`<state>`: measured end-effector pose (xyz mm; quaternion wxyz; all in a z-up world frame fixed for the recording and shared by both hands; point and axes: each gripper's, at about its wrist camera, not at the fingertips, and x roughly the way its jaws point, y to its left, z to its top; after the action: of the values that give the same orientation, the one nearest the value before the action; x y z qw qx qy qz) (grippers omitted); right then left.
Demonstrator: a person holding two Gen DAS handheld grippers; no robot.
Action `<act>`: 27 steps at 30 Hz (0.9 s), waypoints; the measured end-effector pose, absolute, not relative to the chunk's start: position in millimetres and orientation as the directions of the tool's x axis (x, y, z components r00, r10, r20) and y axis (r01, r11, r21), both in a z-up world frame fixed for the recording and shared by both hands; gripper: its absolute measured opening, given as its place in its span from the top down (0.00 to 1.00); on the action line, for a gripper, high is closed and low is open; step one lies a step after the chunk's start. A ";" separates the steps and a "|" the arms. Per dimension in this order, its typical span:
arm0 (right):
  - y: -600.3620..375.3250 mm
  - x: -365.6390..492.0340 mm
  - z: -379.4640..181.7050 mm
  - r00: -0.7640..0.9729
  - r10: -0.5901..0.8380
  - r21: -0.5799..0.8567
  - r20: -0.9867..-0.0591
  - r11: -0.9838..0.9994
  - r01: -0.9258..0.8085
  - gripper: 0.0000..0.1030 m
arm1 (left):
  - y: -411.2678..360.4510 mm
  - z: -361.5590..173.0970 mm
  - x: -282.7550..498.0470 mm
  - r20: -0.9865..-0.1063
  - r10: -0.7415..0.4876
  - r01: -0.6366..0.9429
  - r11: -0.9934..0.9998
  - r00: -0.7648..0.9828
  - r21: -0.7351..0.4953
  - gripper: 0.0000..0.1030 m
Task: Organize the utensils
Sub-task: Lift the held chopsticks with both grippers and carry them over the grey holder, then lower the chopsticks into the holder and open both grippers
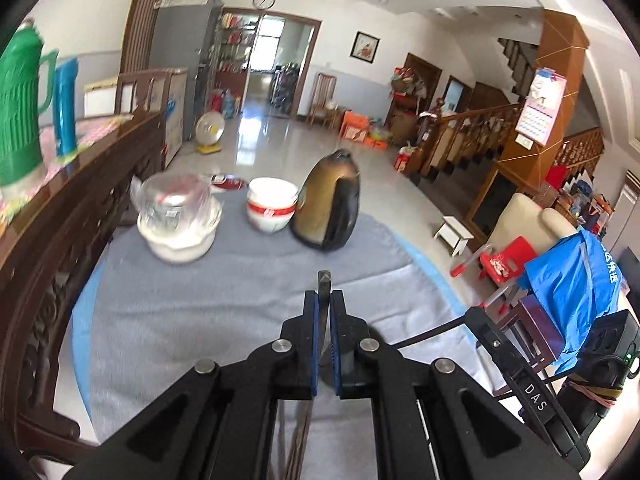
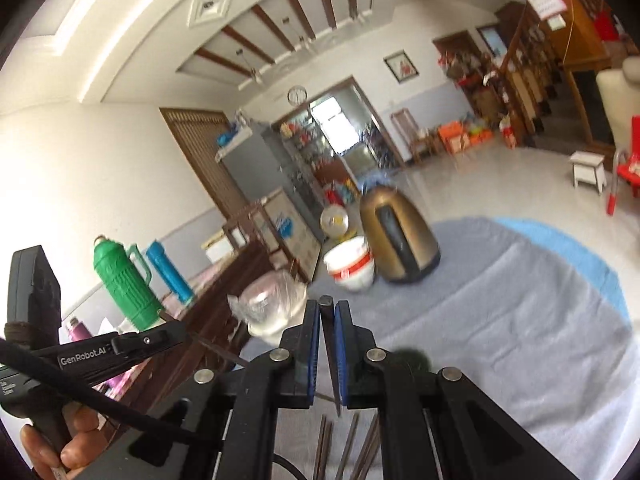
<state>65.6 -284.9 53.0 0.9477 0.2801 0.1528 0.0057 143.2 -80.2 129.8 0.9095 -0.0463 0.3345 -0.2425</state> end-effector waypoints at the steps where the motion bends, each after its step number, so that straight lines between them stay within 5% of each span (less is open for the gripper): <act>1: -287.4 66.1 59.6 0.959 0.081 0.530 -0.272 0.844 0.079 0.92 | -84.0 135.8 142.9 -0.574 -0.477 0.419 0.875 0.665 -0.242 0.95; 18: -335.1 87.7 96.5 0.980 -0.058 0.548 -0.191 0.822 0.155 0.92 | -149.8 182.8 156.5 -0.496 -0.539 0.516 0.833 0.681 -0.198 0.95; 27: -333.0 105.7 57.8 0.948 -0.069 0.485 -0.310 0.847 0.220 0.91 | -165.8 111.8 193.4 -0.632 -0.503 0.499 0.842 0.590 -0.204 0.95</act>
<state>105.7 -333.0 57.8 0.9504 0.2663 0.1416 -0.0760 193.4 -165.8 111.8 0.8917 -0.0024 0.3548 -0.2809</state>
